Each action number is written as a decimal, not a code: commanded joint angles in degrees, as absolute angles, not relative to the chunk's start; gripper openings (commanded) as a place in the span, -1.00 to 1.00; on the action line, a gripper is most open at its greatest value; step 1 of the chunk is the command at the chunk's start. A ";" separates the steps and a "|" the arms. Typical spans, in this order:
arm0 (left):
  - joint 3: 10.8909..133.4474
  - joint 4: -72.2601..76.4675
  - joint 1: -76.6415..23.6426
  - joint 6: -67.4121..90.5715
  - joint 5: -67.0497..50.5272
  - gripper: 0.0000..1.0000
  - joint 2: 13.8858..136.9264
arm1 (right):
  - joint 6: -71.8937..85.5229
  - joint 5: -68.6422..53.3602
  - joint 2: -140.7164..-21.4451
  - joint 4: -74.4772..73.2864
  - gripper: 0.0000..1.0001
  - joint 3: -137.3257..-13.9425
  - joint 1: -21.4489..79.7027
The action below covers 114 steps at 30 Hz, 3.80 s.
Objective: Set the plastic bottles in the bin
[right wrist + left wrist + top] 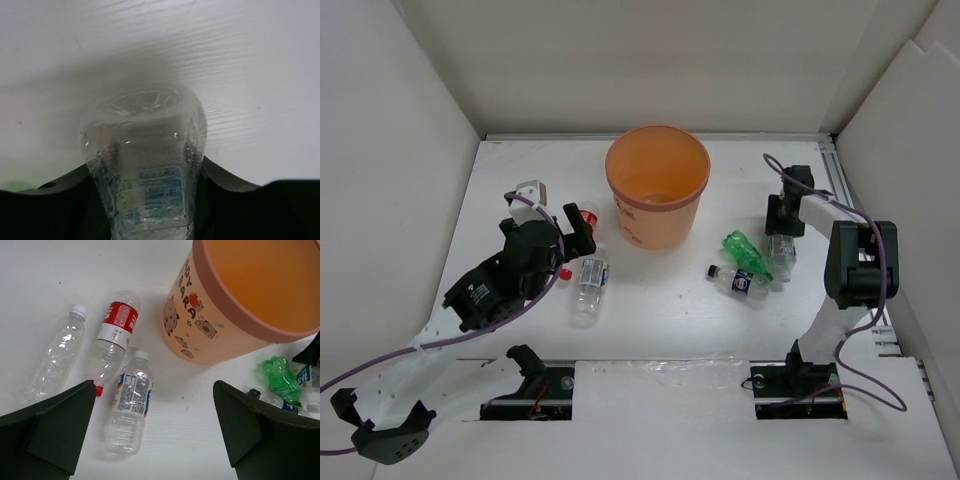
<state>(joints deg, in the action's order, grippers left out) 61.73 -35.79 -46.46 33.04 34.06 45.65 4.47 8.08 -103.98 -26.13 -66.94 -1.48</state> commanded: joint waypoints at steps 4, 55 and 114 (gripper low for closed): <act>63.98 -34.19 -46.49 33.22 32.27 1.00 45.53 | 8.69 11.48 -99.50 -24.16 -1.00 -69.17 -7.02; 78.11 13.99 -48.88 16.88 3.67 -0.84 75.67 | 26.12 -36.49 -59.42 8.32 1.00 -66.01 14.18; 80.51 2.98 -47.54 18.02 -4.82 1.00 77.07 | 15.02 -1.28 -65.06 -18.73 -1.00 -57.82 6.42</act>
<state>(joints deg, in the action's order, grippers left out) 79.50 -0.80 -44.64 18.48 1.30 74.11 13.54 1.26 -71.37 -19.27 -53.32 6.76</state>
